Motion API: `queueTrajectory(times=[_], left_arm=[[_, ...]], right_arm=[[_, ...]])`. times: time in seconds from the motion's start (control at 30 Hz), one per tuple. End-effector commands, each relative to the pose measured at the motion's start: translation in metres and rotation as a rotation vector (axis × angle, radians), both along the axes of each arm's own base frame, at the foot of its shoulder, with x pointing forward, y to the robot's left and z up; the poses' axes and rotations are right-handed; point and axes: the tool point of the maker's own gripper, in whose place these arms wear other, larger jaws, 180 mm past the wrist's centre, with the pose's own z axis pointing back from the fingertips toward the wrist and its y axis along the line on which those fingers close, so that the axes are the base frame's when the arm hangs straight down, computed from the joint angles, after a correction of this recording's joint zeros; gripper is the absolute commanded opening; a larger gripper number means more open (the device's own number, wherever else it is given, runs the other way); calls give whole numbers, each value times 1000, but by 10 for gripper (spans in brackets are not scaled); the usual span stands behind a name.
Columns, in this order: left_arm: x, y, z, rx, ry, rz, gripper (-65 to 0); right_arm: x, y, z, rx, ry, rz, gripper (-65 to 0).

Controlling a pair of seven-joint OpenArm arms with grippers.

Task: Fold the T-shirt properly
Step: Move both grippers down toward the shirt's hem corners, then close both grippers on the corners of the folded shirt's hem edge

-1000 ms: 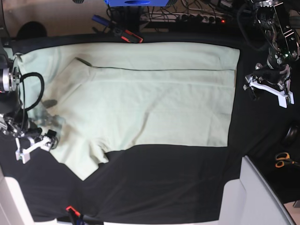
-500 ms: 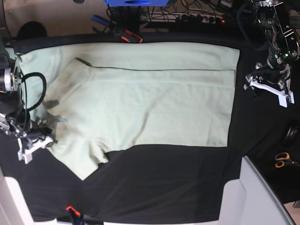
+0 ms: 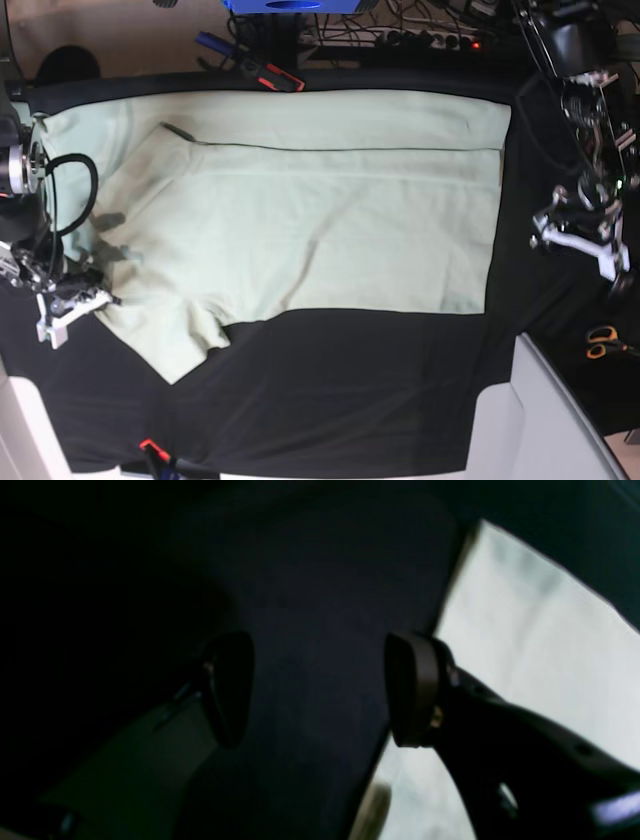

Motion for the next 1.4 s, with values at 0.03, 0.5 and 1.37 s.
queueTrajectory(times=[0.03, 0.5, 1.37], left_arm=[[32, -4, 11, -14, -47, -25, -240], [111, -30, -16, -139, 25, -29, -239], [131, -80, -53, -131, 129, -111, -239]], right_arm=[[21, -9, 22, -8, -67, -11, -649], [19, -10, 21, -8, -63, -7, -650], [19, -13, 21, -11, -61, -9, -650]])
